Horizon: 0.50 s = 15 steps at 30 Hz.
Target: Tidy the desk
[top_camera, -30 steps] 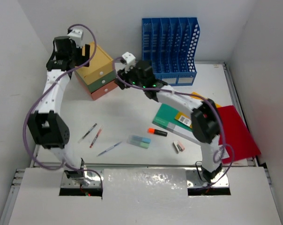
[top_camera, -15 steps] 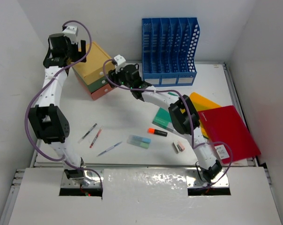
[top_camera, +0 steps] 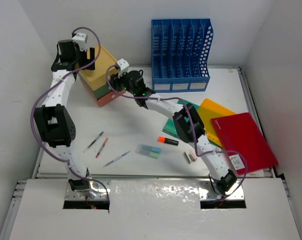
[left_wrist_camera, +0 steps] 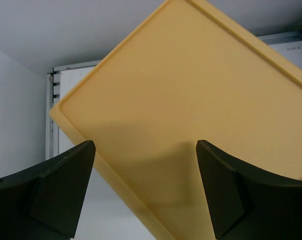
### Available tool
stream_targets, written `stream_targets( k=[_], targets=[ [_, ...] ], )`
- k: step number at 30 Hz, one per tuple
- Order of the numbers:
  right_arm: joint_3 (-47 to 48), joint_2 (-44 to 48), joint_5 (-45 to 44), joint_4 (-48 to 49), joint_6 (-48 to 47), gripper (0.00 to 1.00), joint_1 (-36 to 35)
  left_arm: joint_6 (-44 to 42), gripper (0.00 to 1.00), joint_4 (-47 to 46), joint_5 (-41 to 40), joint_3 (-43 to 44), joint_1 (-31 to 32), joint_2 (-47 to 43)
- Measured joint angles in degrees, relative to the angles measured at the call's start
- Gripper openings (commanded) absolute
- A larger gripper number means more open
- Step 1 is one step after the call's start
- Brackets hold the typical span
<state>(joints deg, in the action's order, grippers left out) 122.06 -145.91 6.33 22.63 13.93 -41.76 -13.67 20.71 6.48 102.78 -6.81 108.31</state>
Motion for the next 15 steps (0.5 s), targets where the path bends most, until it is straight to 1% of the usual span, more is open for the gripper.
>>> stream_targets(
  k=[6, 13, 15],
  targets=[
    [0.5, -1.6, -0.2, 1.4, -0.6, 0.45, -0.9, 0.3, 0.79, -2.1, 0.3, 1.2, 0.0, 3.6],
    [0.5, -1.6, -0.4, 3.5, -1.3, 0.41, -1.6, 0.2, 0.68, -4.0, 0.9, 0.5, 0.0, 3.9],
    [0.5, -1.6, -0.8, 4.4, -1.4, 0.39, -1.7, 0.2, 0.67, -5.4, 1.4, -0.2, 0.0, 3.9]
  ],
)
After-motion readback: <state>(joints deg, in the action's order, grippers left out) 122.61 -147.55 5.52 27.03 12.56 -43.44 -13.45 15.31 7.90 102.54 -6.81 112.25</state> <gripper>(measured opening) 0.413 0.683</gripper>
